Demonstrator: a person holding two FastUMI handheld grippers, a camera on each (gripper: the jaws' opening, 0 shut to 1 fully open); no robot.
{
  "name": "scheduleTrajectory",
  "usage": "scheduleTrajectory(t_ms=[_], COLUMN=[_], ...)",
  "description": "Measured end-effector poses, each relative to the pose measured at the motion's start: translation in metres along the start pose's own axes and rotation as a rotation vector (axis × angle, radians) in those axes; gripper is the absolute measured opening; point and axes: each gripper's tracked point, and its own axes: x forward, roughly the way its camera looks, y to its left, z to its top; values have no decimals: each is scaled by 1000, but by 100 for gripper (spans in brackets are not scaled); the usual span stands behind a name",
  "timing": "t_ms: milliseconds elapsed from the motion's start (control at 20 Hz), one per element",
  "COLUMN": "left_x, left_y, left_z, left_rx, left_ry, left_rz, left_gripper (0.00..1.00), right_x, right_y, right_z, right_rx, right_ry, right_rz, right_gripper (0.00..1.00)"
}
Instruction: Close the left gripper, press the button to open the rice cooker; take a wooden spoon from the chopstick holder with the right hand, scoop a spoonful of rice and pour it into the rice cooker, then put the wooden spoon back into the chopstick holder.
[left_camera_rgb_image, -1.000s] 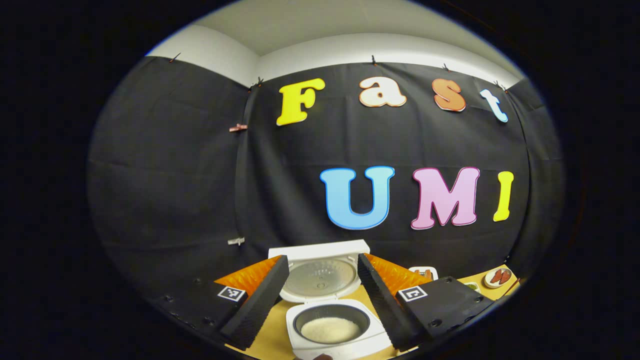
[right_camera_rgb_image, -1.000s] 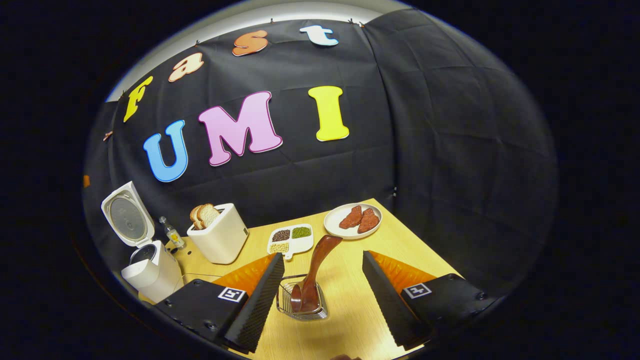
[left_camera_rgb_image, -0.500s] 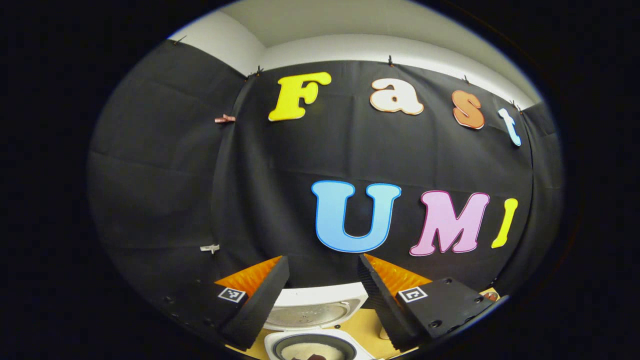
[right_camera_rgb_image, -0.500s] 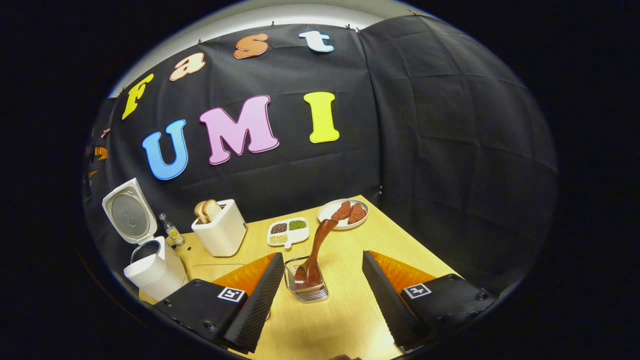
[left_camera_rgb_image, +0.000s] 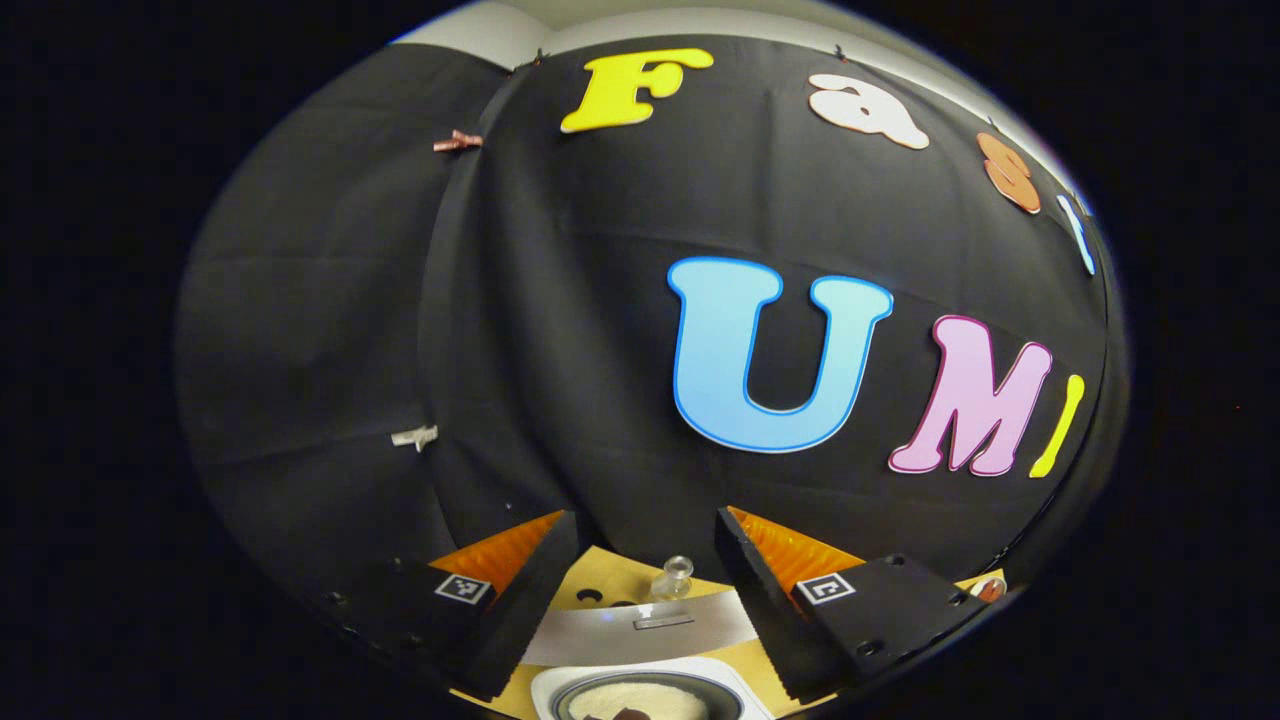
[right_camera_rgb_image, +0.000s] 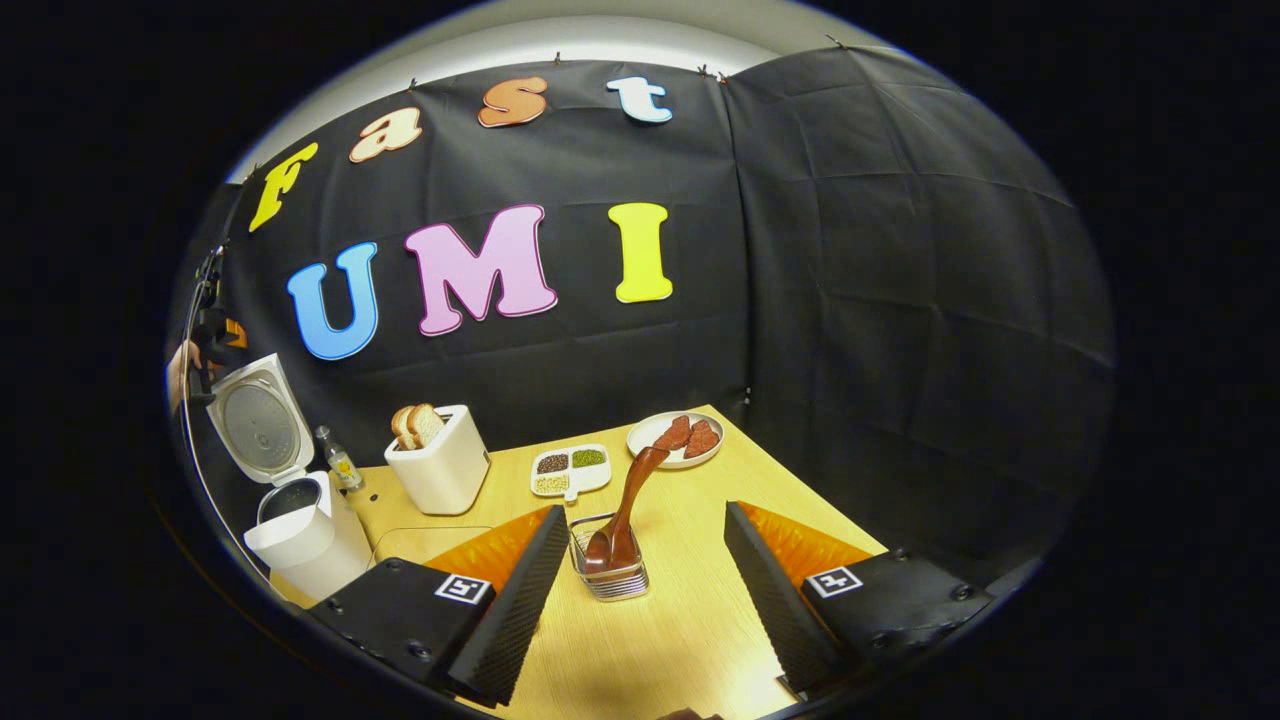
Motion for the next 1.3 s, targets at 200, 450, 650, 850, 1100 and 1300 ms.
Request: scheduleTrajectory(t_ms=[200,450,650,850,1100,1300], left_x=[8,-17,-57,-98,-136,-149], left_y=[5,-4,-14,-25,-33,-38], left_z=[-29,-46,-75,-118,-184,-221], left_rx=[10,15,8,-4,-4,35], left_ry=[108,188,246,294,368,358], left_rz=[58,94,97,98,132,158], left_gripper=[95,99,99,99,99,99], right_x=[-1,5,11,18,34,45], right_y=[4,2,-2,-9,-24,-40], right_z=[-7,-13,-19,-25,-34,-36], right_rx=[-4,-4,6,1,-31,-45], right_ry=[15,33,48,75,121,136], right_rz=[20,52,89,138,205,229], right_gripper=[98,98,98,98,98,98])
